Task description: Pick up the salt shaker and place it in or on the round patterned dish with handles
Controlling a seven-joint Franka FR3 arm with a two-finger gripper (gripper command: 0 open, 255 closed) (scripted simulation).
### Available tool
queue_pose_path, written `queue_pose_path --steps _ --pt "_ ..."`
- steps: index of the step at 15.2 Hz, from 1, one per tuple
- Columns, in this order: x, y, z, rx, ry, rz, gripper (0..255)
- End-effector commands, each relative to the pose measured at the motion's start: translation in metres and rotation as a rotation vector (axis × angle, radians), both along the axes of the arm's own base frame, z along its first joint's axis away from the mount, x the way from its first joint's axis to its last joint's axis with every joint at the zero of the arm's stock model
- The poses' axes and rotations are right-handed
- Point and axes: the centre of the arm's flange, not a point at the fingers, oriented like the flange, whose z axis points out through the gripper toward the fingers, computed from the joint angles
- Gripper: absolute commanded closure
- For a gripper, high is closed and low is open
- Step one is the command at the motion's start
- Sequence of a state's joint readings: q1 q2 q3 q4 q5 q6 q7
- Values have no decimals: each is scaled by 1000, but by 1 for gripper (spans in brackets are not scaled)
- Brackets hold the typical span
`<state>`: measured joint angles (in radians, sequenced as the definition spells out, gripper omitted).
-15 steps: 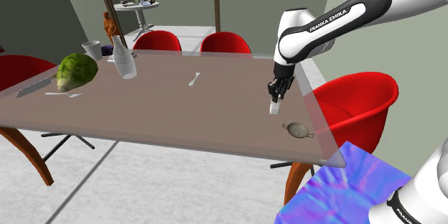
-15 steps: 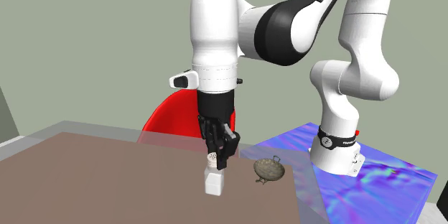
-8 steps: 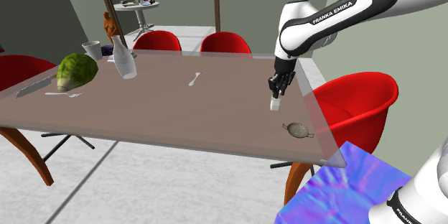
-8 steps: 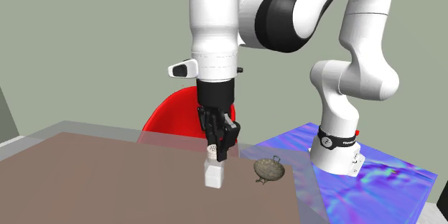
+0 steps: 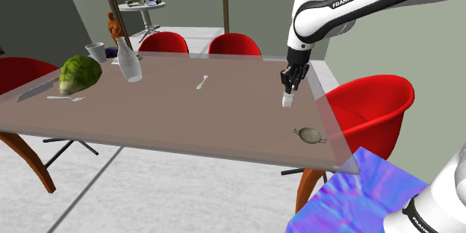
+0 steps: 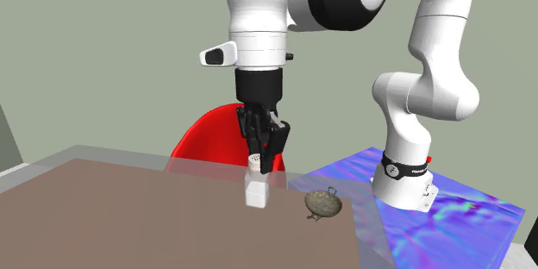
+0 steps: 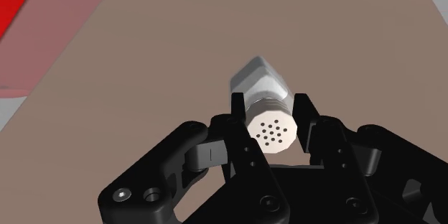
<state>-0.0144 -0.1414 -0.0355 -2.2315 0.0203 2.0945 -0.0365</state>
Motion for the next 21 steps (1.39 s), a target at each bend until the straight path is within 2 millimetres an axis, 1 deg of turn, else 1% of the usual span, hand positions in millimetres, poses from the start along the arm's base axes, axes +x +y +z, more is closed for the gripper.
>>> queue_pose_path --steps 1,10,11,21 --pt "0 0 10 0 1 0 255" --pt "0 0 58 0 1 0 255" --pt "0 0 58 0 1 0 255" --pt "-119 42 94 0 1 0 255"
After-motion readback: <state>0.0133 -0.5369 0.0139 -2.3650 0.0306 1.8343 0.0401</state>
